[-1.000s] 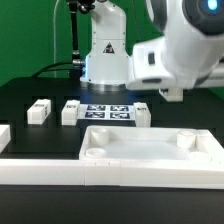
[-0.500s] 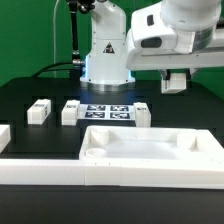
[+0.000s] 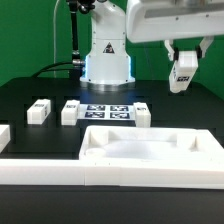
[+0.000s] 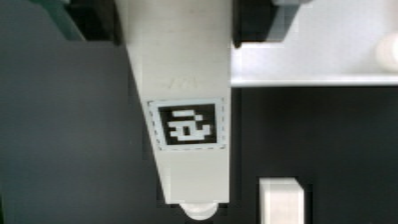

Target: Assemble desk

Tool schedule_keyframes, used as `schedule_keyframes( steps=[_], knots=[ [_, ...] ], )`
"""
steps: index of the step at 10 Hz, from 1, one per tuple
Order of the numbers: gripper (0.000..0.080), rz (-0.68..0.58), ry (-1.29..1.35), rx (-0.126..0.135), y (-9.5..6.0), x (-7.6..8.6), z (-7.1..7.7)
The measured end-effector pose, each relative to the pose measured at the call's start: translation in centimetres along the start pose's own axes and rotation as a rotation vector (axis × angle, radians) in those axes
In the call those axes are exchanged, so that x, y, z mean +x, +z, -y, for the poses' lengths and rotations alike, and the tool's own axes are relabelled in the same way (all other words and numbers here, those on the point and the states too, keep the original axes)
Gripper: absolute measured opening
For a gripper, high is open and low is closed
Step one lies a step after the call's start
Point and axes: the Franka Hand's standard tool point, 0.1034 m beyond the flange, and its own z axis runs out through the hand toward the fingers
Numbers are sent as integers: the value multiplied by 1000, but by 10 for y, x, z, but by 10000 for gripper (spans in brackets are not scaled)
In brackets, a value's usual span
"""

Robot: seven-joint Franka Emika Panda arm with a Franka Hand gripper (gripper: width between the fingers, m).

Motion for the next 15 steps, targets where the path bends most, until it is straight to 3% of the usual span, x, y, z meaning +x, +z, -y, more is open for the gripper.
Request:
schedule_keyframes(
  steps=[4,6,8,12,13,14,15],
  knots=[
    [290,-251,-14,-1,-6,7,1],
    [290,-402,-33,10,-41,26,2],
    [290,-538,-39,21,-53,39,6],
    [290,-765,-54,29,-47,39,7],
    [290,-809,-88,16,-47,41,5],
    [290,-782,-128,-16,-46,48,-7],
    [290,-771,-149,-30,-55,58,-9]
  ],
)
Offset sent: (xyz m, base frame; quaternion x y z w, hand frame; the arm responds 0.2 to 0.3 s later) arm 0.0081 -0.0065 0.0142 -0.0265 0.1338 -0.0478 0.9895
